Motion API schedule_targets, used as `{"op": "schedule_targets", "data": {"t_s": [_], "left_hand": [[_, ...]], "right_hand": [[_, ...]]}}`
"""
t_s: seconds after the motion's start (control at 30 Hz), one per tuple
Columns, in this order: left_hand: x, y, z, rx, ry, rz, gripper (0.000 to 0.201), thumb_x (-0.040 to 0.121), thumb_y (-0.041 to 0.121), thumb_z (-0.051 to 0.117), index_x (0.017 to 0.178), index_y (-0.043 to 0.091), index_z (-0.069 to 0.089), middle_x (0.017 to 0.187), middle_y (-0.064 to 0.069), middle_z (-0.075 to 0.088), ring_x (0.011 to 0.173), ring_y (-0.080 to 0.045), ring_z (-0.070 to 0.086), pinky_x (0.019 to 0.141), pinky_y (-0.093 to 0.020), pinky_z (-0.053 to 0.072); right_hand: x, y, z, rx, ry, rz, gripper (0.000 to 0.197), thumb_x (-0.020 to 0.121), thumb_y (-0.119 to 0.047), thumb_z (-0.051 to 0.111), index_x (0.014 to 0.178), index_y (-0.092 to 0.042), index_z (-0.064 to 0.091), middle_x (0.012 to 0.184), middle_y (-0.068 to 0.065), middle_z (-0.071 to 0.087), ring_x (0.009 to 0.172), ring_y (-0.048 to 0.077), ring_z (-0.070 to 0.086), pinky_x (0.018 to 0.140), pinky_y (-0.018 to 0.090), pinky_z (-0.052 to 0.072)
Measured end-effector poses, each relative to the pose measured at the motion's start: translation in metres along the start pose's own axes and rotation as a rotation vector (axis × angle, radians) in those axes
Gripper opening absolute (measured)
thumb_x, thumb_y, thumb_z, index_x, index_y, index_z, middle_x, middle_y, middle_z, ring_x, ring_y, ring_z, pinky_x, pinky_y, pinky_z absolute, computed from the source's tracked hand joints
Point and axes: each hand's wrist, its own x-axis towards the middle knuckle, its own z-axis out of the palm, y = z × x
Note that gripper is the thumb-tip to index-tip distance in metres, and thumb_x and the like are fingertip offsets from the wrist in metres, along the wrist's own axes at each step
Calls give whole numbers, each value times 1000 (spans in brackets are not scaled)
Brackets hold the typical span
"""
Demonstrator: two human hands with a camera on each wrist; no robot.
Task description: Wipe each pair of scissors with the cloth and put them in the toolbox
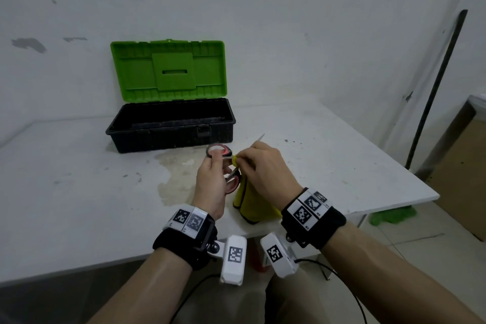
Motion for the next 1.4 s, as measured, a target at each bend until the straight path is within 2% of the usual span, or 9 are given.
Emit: {"op": "schedule_targets", "data": {"t_s": [0.27,0.5,0.63,0.73,0.87,1.0,1.1,1.27,1.4], "left_hand": [[4,1,-3,-24,24,-16,33,106,41,38,103,19,63,97,-12,71,86,-22,68,69,-36,58],[6,3,-8,-45,62,-15,33,106,40,39,107,16,62,97,-11,70,81,-22,65,63,-34,55],[0,1,-3,-31,5,-20,34,106,43,40,107,17,63,96,-12,71,86,-23,69,65,-35,55],[-1,-1,-3,-39,10,-40,33,106,41,42,109,16,63,104,-17,72,90,-25,69,70,-36,56],[-2,3,-5,-22,-21,-73,37,104,48,40,115,20,62,109,-11,72,102,-29,68,80,-44,59],[-2,8,-8,-12,-14,-109,37,103,53,37,111,25,60,107,-8,68,87,-26,69,68,-37,59],[-2,8,-11,33,-25,-92,39,103,55,35,110,24,57,105,-9,66,70,-24,64,58,-32,52],[0,9,-15,90,-125,-57,7,102,16,52,103,11,57,86,-8,54,59,-10,49,51,-22,42],[6,11,-23,136,-169,-45,20,102,1,45,102,13,61,84,-9,53,65,-13,50,54,-21,44]], "right_hand": [[-12,3,8,6,-42,-155,14,94,-17,60,99,-11,72,97,3,60,88,17,56,77,31,50],[-2,16,-5,22,84,-100,13,93,-14,61,93,-11,74,90,3,58,80,17,56,73,28,48],[-10,1,7,8,-46,-179,15,95,-19,59,99,-13,72,95,2,58,84,15,55,75,30,50],[-7,11,6,53,22,-108,15,94,-19,61,98,-12,73,93,3,61,84,16,57,77,33,51],[-2,15,3,68,86,-55,13,93,-18,63,96,-13,75,92,-1,63,83,11,57,78,22,47],[2,23,0,91,174,-27,11,91,-16,66,97,-15,75,89,-3,62,78,3,53,74,3,37],[4,26,-1,106,189,-36,11,91,-17,66,97,-17,76,89,-5,63,78,4,56,74,5,41],[5,28,-4,138,216,-19,10,92,-20,66,95,-20,75,87,-8,63,81,3,58,73,6,41],[6,31,-9,180,231,19,10,92,-25,66,98,-22,74,92,-10,67,86,0,57,76,5,39]]}}
